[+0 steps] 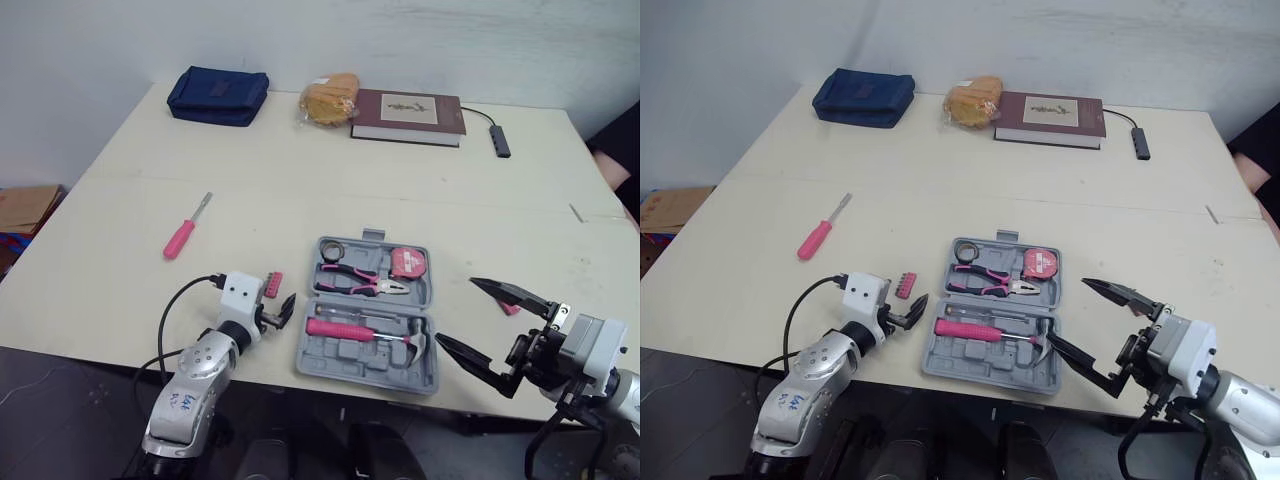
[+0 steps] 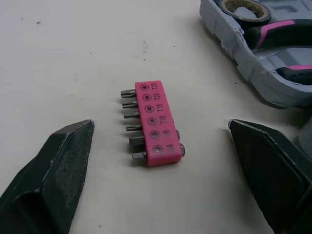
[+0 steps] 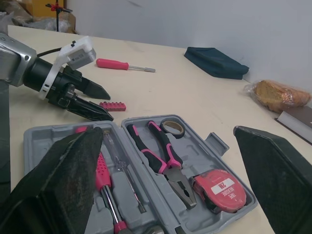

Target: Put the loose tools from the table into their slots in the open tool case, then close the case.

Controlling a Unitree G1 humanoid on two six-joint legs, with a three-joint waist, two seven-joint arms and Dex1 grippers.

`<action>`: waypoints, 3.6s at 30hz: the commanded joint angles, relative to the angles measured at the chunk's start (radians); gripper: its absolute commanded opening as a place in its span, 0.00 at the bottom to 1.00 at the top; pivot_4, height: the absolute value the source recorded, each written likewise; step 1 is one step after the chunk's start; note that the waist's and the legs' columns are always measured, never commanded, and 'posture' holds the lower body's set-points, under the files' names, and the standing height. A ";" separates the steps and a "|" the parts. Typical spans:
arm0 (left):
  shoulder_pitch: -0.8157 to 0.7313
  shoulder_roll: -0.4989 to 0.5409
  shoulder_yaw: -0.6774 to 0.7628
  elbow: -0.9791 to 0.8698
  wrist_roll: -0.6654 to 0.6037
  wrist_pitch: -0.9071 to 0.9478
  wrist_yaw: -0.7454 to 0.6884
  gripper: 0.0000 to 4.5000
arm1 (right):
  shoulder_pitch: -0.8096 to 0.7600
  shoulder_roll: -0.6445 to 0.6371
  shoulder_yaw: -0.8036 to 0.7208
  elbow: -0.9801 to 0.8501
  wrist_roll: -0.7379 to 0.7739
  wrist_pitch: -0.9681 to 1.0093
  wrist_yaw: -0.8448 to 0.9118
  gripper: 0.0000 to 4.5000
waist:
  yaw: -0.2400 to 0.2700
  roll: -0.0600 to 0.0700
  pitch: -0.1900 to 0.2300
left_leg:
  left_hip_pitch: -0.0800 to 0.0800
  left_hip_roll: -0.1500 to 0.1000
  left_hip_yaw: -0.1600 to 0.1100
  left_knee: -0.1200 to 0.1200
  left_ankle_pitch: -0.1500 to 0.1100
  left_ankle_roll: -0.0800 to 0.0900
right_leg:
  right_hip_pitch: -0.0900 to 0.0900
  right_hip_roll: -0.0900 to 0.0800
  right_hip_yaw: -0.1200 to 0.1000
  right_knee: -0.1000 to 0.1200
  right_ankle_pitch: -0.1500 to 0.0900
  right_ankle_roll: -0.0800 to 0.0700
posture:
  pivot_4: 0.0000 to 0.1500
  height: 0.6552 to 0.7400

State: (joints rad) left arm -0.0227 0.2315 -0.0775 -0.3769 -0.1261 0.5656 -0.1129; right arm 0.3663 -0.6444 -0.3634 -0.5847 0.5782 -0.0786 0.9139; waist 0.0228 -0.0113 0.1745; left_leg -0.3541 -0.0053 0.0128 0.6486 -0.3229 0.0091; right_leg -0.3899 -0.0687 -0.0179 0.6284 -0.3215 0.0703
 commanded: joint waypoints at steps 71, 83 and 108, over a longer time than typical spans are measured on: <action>-0.503 0.458 -0.391 0.005 0.076 0.007 -0.960 0.15 | 0.269 0.115 -0.068 -0.123 -0.063 -0.086 0.021 1.00 | -0.008 0.001 0.001 | -0.002 0.000 -0.002 0.001 0.001 0.000 | -0.001 -0.001 -0.001 0.000 0.000 0.000 | 1.00 1.00; -0.514 0.438 -0.324 -0.003 0.021 -0.042 -0.974 0.58 | 0.303 0.140 -0.055 -0.068 -0.079 -0.173 0.047 1.00 | 0.001 0.001 0.001 | -0.002 0.000 -0.002 0.001 0.000 0.000 | -0.001 -0.001 -0.001 0.000 0.000 0.000 | 1.00 1.00; -0.513 0.406 -0.265 0.358 -0.031 -0.466 -1.206 0.02 | 0.264 0.127 -0.022 -0.010 -0.106 -0.180 0.007 1.00 | -0.001 0.001 0.001 | -0.002 0.000 -0.001 0.002 0.000 0.000 | -0.001 0.000 -0.001 0.000 0.000 0.000 | 1.00 1.00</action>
State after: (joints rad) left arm -0.5351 0.6402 -0.3352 -0.0191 -0.1693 0.1063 -1.3186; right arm 0.6186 -0.5274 -0.3874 -0.6058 0.4706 -0.2271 0.9118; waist 0.0214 -0.0100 0.1752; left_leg -0.3561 -0.0056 0.0117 0.6509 -0.3225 0.0095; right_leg -0.3906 -0.0684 -0.0187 0.6289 -0.3216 0.0702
